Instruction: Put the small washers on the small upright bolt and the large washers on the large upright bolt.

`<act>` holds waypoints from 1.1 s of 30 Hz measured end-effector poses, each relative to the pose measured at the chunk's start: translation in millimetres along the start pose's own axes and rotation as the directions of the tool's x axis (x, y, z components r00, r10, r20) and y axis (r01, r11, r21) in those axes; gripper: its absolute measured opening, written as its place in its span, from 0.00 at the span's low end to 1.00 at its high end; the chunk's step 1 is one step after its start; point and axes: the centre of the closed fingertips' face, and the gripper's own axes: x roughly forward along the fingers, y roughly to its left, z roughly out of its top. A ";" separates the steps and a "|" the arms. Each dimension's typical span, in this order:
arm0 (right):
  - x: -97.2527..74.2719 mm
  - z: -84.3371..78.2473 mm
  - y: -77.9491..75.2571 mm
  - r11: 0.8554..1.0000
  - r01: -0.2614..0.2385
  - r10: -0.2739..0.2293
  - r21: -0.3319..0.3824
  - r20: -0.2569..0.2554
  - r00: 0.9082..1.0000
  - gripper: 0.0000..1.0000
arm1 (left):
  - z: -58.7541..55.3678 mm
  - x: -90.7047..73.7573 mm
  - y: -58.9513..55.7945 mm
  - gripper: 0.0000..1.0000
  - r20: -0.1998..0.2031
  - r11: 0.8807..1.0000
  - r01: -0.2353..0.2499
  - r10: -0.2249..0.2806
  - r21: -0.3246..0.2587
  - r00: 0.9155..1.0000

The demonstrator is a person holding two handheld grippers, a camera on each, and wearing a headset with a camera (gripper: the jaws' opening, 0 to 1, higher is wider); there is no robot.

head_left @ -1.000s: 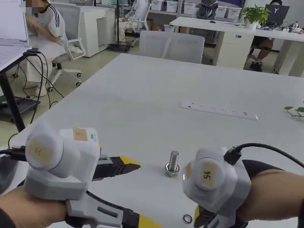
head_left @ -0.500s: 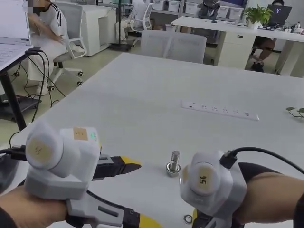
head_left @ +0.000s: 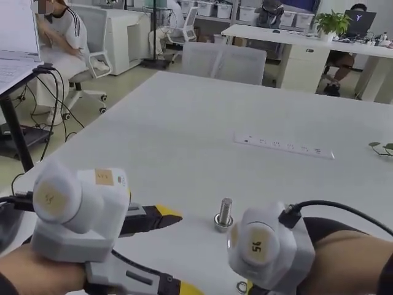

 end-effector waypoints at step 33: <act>-1.1 -4.6 -1.4 0.999 -0.033 0.033 0.033 0.021 0.999 0.13 | -2.9 -3.1 3.2 0.80 -0.004 1.000 -0.007 0.007 -0.004 1.000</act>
